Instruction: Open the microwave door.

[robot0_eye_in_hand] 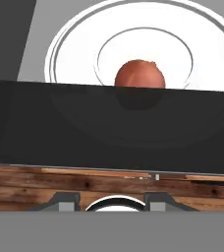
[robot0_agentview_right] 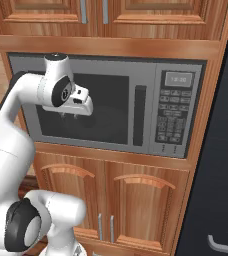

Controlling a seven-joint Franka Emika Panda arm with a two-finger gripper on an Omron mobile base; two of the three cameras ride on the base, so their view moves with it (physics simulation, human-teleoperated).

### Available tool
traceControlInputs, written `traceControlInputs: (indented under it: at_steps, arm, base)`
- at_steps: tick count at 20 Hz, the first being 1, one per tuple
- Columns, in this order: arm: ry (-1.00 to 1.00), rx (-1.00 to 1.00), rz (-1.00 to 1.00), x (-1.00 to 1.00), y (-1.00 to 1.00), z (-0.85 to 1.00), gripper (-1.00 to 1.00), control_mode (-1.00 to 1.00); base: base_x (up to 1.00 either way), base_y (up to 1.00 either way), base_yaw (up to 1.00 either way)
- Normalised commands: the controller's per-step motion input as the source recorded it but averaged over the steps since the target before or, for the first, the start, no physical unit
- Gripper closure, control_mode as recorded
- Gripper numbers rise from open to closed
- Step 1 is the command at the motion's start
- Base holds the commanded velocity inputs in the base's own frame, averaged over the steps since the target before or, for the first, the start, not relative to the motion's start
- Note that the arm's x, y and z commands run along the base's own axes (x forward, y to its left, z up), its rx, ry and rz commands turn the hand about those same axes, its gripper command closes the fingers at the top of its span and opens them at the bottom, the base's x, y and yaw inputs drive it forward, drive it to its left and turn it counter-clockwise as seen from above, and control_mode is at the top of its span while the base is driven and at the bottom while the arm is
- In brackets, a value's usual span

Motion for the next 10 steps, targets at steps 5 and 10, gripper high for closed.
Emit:
traceControlInputs:
  at_steps: [5, 10]
  arm:
    - [0.00, 0.00, 0.00, -0.39, -0.17, -0.04, -1.00, -1.00]
    - [0.00, 0.00, 0.00, -0.51, -0.62, -0.10, -1.00, -1.00]
  base:
    - [0.00, 0.00, 0.00]
    - [0.00, 0.00, 0.00]
